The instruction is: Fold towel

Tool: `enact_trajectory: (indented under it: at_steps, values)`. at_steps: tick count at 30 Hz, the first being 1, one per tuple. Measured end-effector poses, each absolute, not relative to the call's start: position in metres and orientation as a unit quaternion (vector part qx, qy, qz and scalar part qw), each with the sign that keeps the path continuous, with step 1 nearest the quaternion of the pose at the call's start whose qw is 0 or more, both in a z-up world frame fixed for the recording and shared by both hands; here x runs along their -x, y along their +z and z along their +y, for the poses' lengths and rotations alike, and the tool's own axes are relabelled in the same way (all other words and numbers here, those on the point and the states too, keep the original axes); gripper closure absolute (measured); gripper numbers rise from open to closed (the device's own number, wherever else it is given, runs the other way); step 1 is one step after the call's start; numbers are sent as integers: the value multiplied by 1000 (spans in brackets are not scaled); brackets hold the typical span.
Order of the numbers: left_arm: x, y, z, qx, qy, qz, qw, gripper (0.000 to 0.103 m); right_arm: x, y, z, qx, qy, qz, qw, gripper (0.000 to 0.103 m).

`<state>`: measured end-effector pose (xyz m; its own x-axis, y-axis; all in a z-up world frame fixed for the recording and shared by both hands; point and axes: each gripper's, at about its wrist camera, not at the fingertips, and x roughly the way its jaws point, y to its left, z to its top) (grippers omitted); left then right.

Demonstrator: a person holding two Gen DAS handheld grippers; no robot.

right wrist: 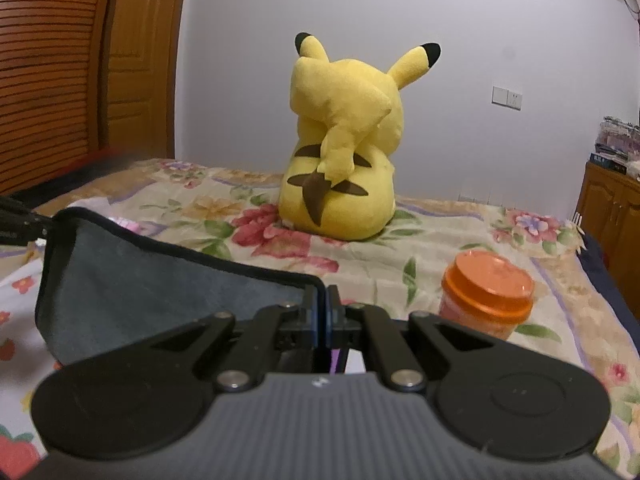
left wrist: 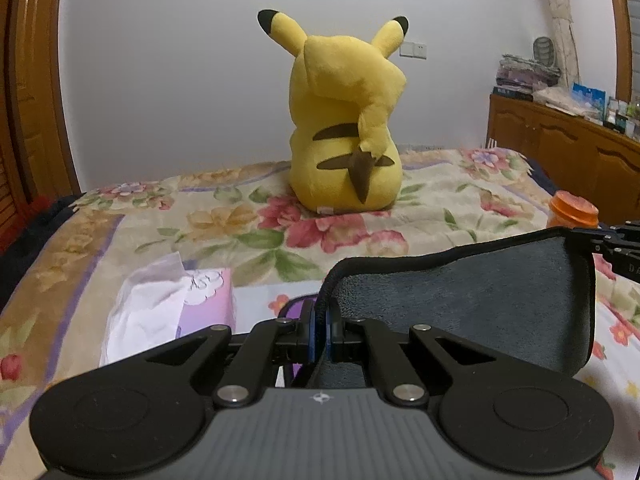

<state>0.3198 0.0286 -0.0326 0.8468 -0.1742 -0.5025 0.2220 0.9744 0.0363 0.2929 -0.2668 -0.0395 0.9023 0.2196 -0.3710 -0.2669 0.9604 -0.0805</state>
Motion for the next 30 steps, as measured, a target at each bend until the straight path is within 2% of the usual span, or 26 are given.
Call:
enact_trajectory:
  at_steps: [16,30]
  values:
    - [-364,-47,15,-60,-80,255,962,96,-335,-47,-257,111,118,169,972,99]
    - [-409,-90,8,-70,-65,291,952,96,-380,-90,-254,119,112,216,963,99]
